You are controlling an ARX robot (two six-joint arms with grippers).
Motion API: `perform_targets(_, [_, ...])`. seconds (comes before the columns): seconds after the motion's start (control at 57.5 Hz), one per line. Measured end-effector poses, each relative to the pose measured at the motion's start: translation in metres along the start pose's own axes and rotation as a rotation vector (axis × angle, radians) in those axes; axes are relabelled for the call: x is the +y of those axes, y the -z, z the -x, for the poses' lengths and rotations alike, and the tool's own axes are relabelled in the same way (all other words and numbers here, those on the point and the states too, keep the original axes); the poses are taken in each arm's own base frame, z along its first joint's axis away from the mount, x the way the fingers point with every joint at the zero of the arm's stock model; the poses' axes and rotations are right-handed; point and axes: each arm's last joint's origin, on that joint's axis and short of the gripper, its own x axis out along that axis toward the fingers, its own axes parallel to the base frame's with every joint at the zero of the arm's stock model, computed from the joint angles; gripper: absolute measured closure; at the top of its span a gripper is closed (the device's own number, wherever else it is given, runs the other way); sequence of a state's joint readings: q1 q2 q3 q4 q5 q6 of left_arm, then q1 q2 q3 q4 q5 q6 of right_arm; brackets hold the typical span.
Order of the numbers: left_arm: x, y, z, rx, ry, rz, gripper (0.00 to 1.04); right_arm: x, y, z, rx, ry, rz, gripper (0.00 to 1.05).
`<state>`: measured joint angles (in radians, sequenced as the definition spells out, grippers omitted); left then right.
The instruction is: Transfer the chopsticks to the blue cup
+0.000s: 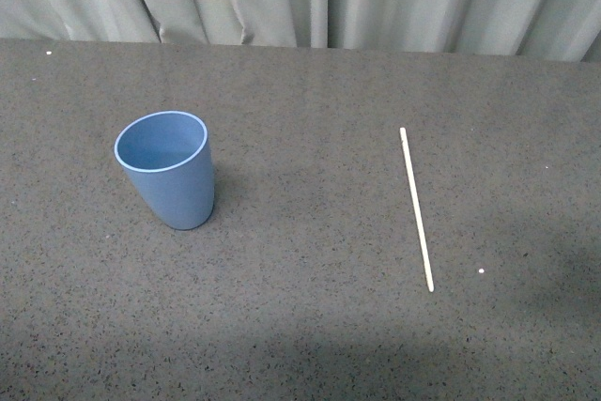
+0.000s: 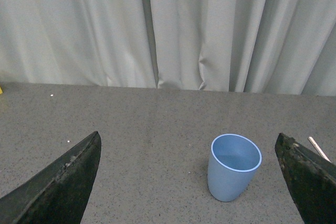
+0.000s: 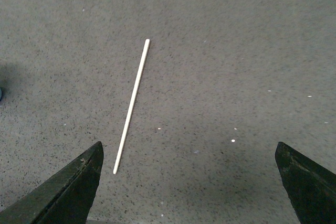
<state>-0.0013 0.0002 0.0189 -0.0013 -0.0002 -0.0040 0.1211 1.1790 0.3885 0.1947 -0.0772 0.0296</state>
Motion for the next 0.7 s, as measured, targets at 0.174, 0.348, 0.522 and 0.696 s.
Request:
perform_targets(0.174, [0.0, 0.0, 0.0, 0.0, 0.0, 0.0, 0.07, 0.008, -0.018, -0.061, 0.175, 0.02, -0.001, 0.09])
perform_targets(0.348, [0.0, 0.0, 0.0, 0.0, 0.0, 0.0, 0.07, 0.017, -0.02, -0.109, 0.309, 0.033, 0.008, 0.09])
perform_targets(0.522, [0.0, 0.0, 0.0, 0.0, 0.0, 0.0, 0.07, 0.03, -0.021, -0.152, 0.417, 0.043, 0.002, 0.09])
perform_targets(0.696, [0.0, 0.0, 0.0, 0.0, 0.0, 0.0, 0.07, 0.044, -0.025, -0.184, 0.477, 0.044, -0.006, 0.09])
